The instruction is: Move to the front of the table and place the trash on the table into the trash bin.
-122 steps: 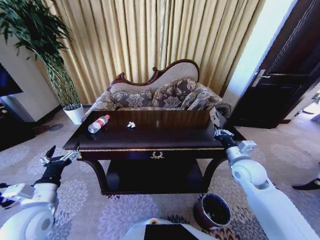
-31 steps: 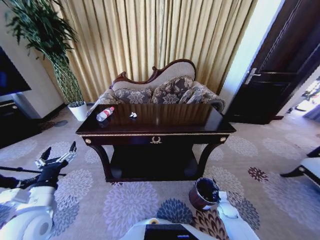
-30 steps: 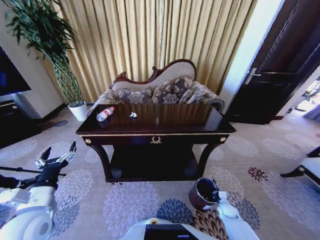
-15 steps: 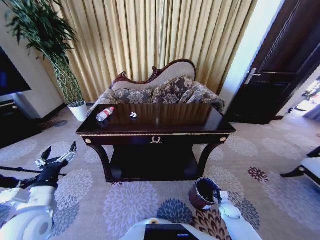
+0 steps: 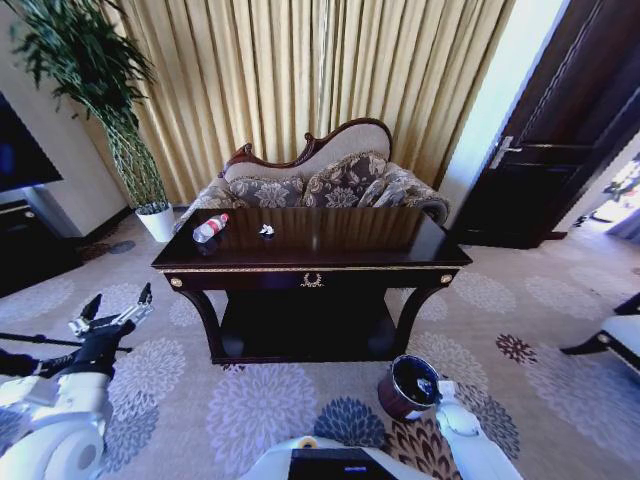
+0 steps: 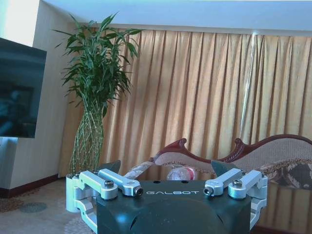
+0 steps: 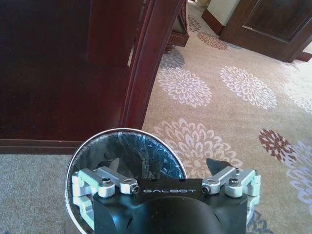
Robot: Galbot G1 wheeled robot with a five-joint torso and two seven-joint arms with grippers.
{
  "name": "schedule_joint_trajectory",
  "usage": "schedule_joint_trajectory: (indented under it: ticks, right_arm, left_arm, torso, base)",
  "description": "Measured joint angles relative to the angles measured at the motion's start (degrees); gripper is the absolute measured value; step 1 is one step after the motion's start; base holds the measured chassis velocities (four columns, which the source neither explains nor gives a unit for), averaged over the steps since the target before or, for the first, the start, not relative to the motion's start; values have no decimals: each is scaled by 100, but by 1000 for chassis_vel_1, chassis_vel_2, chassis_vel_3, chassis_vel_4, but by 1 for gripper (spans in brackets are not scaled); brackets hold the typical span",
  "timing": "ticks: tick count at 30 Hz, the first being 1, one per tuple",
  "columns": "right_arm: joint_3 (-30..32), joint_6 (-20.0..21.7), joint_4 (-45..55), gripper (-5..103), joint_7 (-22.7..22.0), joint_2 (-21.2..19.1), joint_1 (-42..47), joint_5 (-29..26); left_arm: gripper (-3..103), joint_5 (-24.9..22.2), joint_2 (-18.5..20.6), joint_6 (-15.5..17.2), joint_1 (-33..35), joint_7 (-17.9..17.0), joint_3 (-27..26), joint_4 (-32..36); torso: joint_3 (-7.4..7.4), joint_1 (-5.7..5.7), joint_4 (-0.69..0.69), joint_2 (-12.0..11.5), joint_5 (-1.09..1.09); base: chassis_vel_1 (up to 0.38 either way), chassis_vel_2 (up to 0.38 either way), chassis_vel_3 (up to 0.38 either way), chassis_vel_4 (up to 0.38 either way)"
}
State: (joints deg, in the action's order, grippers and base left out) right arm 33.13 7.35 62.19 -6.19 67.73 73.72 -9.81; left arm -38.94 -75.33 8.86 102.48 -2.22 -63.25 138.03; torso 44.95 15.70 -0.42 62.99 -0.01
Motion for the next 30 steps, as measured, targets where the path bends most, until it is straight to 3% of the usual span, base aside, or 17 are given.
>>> schedule_joint_trajectory:
  ticks: [4,24,28,30]
  right_arm:
    - [0,5,18,100,0,-2,-1,-29]
    - [78,9,227,100,-1,7,49,-220]
    - [167,10,809,100,129,-118,187,-528]
    - [329,174,1840,100,264,-252,438,-1006]
  left_arm:
    - [100,0,1,0,8,0,6,5]
    - [100,-14,-3,0,-6,-9,-3,-1]
    - [100,-16,9,0,-8,-11,-3,0]
    - [100,-17,15,0,-9,-13,-4,6]
  torso:
    - [0,0,0,0,0]
    - [0,0,0,0,1]
    - [0,0,0,0,0]
    - [0,0,-1,-1,1]
  base:
    - [0,0,0,0]
    - [0,0,0,0]
    - [0,0,0,0]
    - [0,0,0,0]
